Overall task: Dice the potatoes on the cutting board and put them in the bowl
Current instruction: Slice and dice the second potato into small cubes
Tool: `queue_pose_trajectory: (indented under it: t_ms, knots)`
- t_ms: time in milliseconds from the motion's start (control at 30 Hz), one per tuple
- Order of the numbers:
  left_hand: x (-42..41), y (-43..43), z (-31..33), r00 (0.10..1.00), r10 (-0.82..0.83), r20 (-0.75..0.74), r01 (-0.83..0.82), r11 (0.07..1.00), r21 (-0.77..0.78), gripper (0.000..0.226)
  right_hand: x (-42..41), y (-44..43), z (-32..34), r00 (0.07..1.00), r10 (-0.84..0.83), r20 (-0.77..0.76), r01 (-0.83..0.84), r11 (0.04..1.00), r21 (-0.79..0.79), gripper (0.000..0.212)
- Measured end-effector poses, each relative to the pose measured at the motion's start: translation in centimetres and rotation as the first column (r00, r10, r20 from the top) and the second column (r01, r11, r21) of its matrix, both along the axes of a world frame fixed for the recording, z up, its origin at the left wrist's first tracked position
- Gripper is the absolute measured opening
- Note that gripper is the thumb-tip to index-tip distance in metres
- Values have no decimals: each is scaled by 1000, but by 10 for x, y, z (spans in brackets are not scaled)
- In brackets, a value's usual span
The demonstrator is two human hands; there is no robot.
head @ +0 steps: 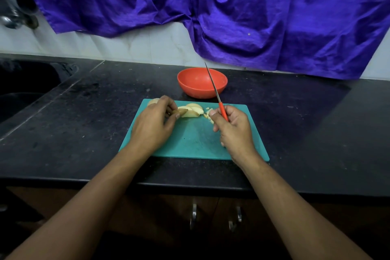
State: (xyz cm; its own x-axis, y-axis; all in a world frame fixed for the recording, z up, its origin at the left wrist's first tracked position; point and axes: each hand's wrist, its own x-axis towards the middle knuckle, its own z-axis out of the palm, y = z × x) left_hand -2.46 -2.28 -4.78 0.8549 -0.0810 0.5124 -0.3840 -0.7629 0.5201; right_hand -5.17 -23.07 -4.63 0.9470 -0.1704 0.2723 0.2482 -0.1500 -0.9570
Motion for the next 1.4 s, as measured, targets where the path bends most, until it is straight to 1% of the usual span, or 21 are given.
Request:
queue_pose_trajectory:
  t_ms: [100,167,233,300,367,433,500,533,567,633,733,800,833,867,967,1033,1100,1167,1300,1400]
  knots:
    - [-1,1,-2,998,-53,19,54,994,-96,13,0,0,0,1000,-2,-6,2,1000,-4,19]
    - [-3,1,0,997,-79,15,80,975,-209,11,1,0,-1,1000,-2,-7,2,1000,-9,19]
    - [-7,0,4,993,-116,-27,101,939,-327,12,1,0,-1,1000,-3,-7,3,1000,-9,19]
    - [-10,0,3,974,-200,-110,148,920,-363,11,1,0,-1,1000,-1,-6,1,1000,-6,18]
    - [-15,0,-1,945,-268,-190,202,930,-305,14,2,-1,-1,1000,4,-7,-4,1000,-1,18]
    - [-20,-3,-5,943,-249,-221,212,961,-177,16,2,-1,-2,1000,6,-10,-6,1000,-4,20]
    - [-23,-6,-6,975,-158,-159,157,987,-16,16,2,-1,-1,1000,6,-5,-6,1000,-7,25]
    - [-24,-6,-5,983,-136,-123,139,990,22,20,2,-1,-1,1000,10,-1,-10,1000,-3,27]
    - [-25,-6,-4,985,-140,-101,143,989,24,25,1,-2,-1,1000,16,1,-16,1000,3,28]
    - [-27,-3,-4,979,-175,-104,177,984,8,32,1,-3,0,1000,24,-9,-24,1000,3,28]
    - [-30,0,-3,974,-183,-131,192,980,57,27,-2,-5,2,997,51,-49,-49,998,50,26]
    - [-31,2,-4,977,-173,-126,181,982,58,23,-5,-6,3,993,69,-93,-61,995,83,25]
    - [-32,2,-4,978,-164,-126,172,983,56,22,-7,-6,3,993,66,-102,-60,996,62,26]
    - [-33,1,-4,980,-156,-127,165,985,60,21,-10,-7,3,994,52,-98,-51,999,10,28]
    - [-36,-1,-6,983,-141,-119,151,986,72,22,-23,-9,-1,999,6,-35,-15,969,-248,27]
    - [-38,-2,-6,982,-142,-122,150,987,61,25,-34,-12,-1,1000,1,-7,-3,922,-387,19]
    - [-39,-2,-6,981,-148,-127,156,986,52,26,-46,-15,3,1000,1,-12,-7,857,-516,30]
    - [-39,-3,-6,979,-153,-137,162,985,59,23,-55,-15,8,998,24,-65,-59,781,-621,39]
    - [-38,-4,-5,976,-137,-170,145,989,38,15,-64,-12,16,991,24,-130,-112,670,-734,42]
    - [-38,-3,-5,976,-129,-177,137,990,29,15,-65,-9,21,986,4,-170,-133,637,-759,43]
